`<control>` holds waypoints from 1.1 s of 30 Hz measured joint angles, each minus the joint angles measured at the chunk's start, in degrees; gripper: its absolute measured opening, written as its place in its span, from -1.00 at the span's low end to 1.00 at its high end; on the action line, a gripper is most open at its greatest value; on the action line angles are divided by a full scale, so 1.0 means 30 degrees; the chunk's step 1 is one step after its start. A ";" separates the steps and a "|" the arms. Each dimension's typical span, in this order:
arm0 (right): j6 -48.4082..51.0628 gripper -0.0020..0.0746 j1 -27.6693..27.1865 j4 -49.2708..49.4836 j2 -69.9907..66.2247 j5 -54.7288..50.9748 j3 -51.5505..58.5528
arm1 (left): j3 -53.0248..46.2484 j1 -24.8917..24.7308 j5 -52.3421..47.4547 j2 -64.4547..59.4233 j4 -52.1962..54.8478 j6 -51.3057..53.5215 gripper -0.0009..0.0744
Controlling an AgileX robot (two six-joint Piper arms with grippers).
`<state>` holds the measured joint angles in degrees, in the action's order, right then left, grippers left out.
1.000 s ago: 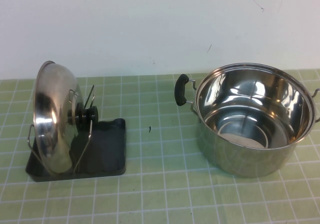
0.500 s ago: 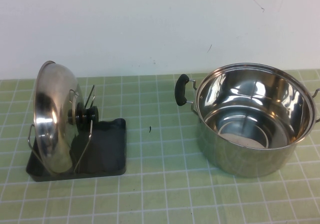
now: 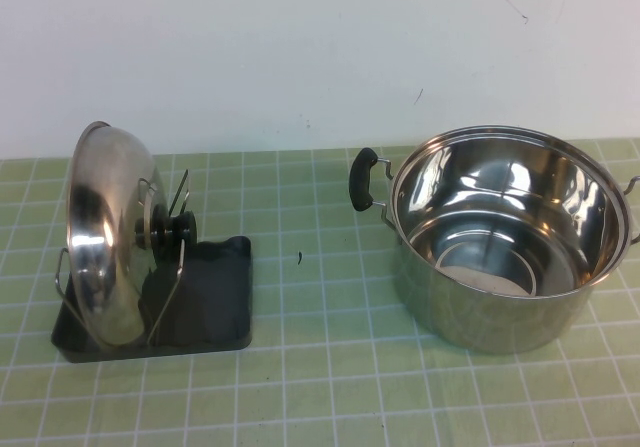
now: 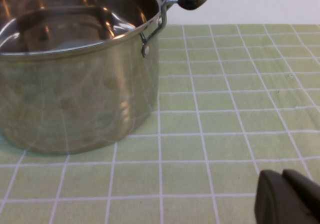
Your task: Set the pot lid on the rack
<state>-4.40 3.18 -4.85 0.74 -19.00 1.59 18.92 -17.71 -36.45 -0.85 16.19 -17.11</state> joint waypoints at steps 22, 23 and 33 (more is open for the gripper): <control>-0.0022 -0.95 0.0000 -0.0079 0.0000 0.0000 0.0000 | 0.0000 0.0000 0.0000 0.0000 0.0000 0.0000 -0.98; -0.0022 -0.95 0.0000 -0.0110 0.0000 0.0000 0.0000 | -0.0060 0.0000 0.0144 0.0000 -0.0088 0.0000 -0.98; -0.0022 -0.95 0.0000 -0.0110 0.0000 0.0000 0.0000 | -0.4670 0.2634 0.7234 0.0000 -0.3646 0.3930 -0.98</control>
<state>-4.46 3.18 -5.18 0.74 -19.00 1.59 4.91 -9.81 -14.75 -0.85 5.25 -5.32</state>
